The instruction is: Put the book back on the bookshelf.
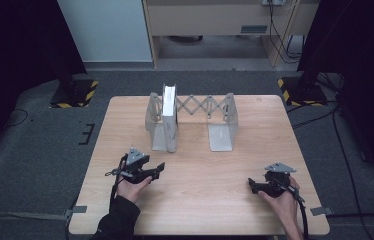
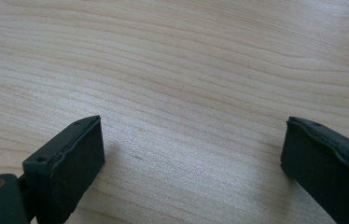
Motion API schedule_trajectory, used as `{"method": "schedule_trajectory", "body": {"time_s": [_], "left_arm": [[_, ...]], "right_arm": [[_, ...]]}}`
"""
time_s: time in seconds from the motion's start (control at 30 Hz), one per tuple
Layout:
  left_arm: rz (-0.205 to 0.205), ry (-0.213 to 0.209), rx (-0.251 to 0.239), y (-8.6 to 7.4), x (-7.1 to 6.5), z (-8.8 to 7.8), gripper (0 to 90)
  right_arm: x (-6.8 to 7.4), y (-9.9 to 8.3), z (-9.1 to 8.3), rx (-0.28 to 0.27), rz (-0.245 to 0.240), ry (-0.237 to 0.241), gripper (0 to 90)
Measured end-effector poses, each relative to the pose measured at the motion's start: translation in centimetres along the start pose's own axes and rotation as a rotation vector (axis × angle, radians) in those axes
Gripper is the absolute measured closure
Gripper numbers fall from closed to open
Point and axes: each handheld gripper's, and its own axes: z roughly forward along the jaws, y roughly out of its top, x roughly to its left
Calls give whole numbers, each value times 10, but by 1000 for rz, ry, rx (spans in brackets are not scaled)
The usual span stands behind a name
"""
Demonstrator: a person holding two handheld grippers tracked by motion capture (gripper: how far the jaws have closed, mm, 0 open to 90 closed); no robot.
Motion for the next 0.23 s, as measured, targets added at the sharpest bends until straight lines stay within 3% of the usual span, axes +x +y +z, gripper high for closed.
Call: {"method": "schedule_trajectory", "body": {"time_s": [0.23], "left_arm": [[4, 23, 56, -25, 8, -4, 225]], "right_arm": [[0, 0, 0, 0, -2, 0, 63]]}}
